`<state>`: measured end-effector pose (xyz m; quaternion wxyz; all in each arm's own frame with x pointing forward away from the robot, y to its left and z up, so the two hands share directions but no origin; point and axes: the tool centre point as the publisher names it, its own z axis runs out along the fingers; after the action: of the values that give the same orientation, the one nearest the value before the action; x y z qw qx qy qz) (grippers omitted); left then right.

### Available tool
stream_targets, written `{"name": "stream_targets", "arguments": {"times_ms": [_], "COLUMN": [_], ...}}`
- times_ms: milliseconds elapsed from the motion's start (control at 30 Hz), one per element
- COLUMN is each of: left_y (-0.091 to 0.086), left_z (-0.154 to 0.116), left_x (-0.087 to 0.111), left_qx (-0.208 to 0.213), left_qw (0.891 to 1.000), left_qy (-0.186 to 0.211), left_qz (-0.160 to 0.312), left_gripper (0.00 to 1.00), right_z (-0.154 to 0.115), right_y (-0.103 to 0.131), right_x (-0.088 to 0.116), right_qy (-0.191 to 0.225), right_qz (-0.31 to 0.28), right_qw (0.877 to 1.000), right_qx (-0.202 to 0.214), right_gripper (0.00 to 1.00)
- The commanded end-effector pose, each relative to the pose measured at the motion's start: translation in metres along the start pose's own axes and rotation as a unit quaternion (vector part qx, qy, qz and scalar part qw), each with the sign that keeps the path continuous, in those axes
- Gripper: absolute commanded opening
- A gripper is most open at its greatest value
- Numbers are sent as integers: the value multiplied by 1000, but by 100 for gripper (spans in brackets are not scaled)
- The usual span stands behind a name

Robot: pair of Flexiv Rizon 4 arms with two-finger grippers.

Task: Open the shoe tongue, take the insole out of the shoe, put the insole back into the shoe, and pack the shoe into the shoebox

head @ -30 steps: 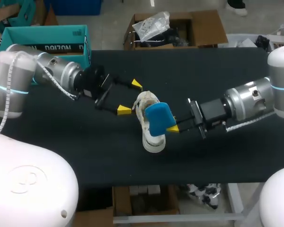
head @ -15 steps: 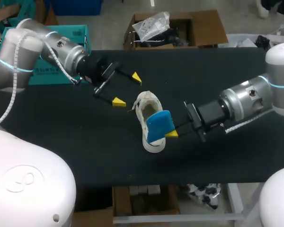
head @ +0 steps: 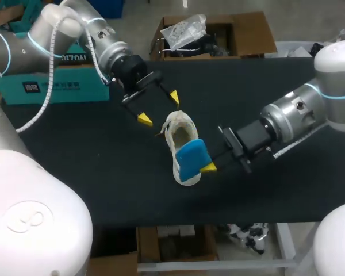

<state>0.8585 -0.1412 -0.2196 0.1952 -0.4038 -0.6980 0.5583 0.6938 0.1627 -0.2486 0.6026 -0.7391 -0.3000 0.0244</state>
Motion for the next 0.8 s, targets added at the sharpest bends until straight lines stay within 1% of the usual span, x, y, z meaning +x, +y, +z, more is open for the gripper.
{"name": "stream_targets", "arguments": {"times_ms": [33, 100, 300, 800], "left_y": [6, 7, 7, 7], "left_z": [-4, -4, -4, -4], "left_x": [0, 2, 2, 2], "left_qx": [7, 4, -2, -2], "left_qw": [997, 997, 997, 997], "left_qy": [79, 82, 71, 71], "left_qz": [4, 6, 7, 7], "left_gripper": [100, 100, 100, 100], "right_z": [-6, -8, -9, -8], "right_y": [-3, -3, -1, -3], "right_x": [-5, -7, -12, -13], "right_qy": [-6, -7, -16, -16], "right_qz": [-4, -1, -5, -5], "right_qw": [1000, 1000, 1000, 1000], "right_qx": [7, 7, 24, 24], "right_gripper": [0, 0, 0, 0]}}
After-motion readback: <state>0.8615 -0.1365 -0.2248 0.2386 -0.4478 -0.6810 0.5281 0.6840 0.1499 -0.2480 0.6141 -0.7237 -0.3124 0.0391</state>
